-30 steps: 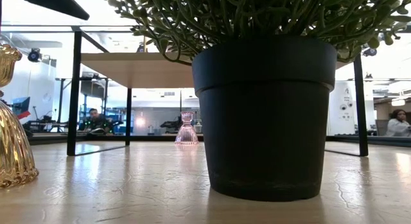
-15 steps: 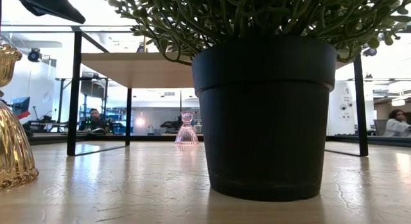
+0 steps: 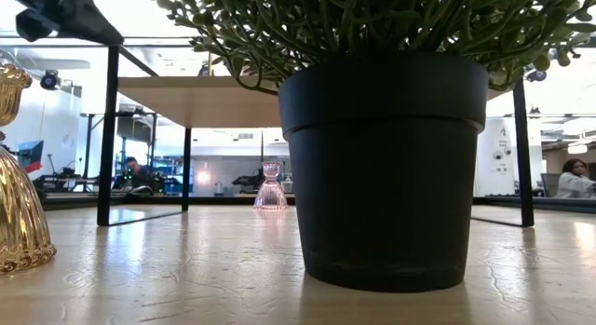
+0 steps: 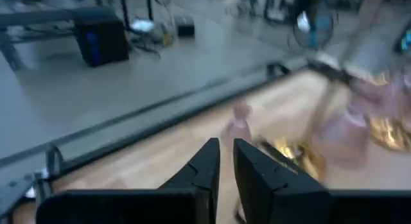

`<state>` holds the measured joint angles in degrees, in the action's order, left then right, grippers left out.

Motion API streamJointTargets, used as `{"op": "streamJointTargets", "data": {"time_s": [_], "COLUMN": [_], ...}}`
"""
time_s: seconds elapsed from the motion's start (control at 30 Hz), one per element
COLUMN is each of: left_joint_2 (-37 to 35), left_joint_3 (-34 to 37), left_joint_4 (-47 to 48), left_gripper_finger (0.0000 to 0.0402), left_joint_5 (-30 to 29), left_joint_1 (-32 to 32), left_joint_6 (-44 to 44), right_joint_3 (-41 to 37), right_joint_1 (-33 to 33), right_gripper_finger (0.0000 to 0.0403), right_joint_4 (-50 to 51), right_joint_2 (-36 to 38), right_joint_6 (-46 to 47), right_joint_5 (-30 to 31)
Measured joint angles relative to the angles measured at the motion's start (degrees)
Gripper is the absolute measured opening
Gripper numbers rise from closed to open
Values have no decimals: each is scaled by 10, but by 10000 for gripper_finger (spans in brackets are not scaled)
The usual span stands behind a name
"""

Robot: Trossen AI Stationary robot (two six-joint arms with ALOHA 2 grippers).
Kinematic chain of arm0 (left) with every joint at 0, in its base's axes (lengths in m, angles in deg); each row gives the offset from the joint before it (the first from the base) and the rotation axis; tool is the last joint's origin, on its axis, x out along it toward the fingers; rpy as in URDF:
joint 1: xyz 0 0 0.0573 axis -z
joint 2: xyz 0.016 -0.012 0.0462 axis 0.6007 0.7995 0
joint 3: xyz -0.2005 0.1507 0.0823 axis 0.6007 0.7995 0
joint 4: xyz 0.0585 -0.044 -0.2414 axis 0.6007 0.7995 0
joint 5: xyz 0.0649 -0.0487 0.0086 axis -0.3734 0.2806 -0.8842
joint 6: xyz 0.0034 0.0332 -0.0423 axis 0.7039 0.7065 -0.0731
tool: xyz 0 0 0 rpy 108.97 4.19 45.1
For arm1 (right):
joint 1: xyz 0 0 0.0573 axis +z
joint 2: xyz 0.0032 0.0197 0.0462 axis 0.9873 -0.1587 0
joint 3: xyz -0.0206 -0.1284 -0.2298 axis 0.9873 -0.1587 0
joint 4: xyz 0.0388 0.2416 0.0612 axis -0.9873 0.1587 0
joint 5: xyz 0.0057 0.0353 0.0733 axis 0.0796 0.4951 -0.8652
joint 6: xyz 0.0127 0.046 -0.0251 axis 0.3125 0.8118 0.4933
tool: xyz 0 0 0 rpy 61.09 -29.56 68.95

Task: Pick & Place candle stick holders
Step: Put the pink vase on the shelf

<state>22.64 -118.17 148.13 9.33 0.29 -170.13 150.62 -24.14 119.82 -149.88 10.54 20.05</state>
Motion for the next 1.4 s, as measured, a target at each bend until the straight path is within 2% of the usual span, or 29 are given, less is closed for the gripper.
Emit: {"op": "streamJointTargets", "data": {"time_s": [0.1,0.27,0.47,0.57,0.63,0.73,0.9,0.97,1.03,1.2,1.3,1.37,1.4], "left_joint_2": [-35,-82,-106,-100,-97,-100,-109,-109,-106,-103,-104,-99,-94], "left_joint_3": [0,-1,-1,1,1,-13,-38,-39,-38,-40,-48,-61,-71], "left_joint_4": [9,9,-28,-100,-149,-170,-198,-262,-358,-698,-895,-963,-966], "left_gripper_finger": [51,52,52,52,52,52,52,52,52,51,51,51,51], "left_joint_5": [-23,-23,30,46,30,-13,-12,6,35,74,142,168,168], "left_joint_1": [-40,-95,-103,-103,-104,-113,-121,-121,-121,-125,-130,-133,-133], "left_joint_6": [26,71,103,185,238,264,298,359,466,812,982,1046,1062], "right_joint_3": [0,-1,-1,-1,-1,-1,-1,-1,-1,-3,-4,-7,-7], "right_joint_1": [0,0,0,0,0,0,0,0,0,0,0,0,0], "right_gripper_finger": [151,142,134,132,133,134,128,126,124,123,123,123,123], "right_joint_4": [0,0,0,0,0,0,0,0,0,-2,-3,-3,-3], "right_joint_2": [5,17,42,59,69,83,95,96,95,89,88,87,86], "right_joint_6": [6,13,14,16,22,27,18,11,4,-12,-9,-11,-11], "right_joint_5": [15,32,66,79,90,105,115,124,132,133,133,131,131]}}
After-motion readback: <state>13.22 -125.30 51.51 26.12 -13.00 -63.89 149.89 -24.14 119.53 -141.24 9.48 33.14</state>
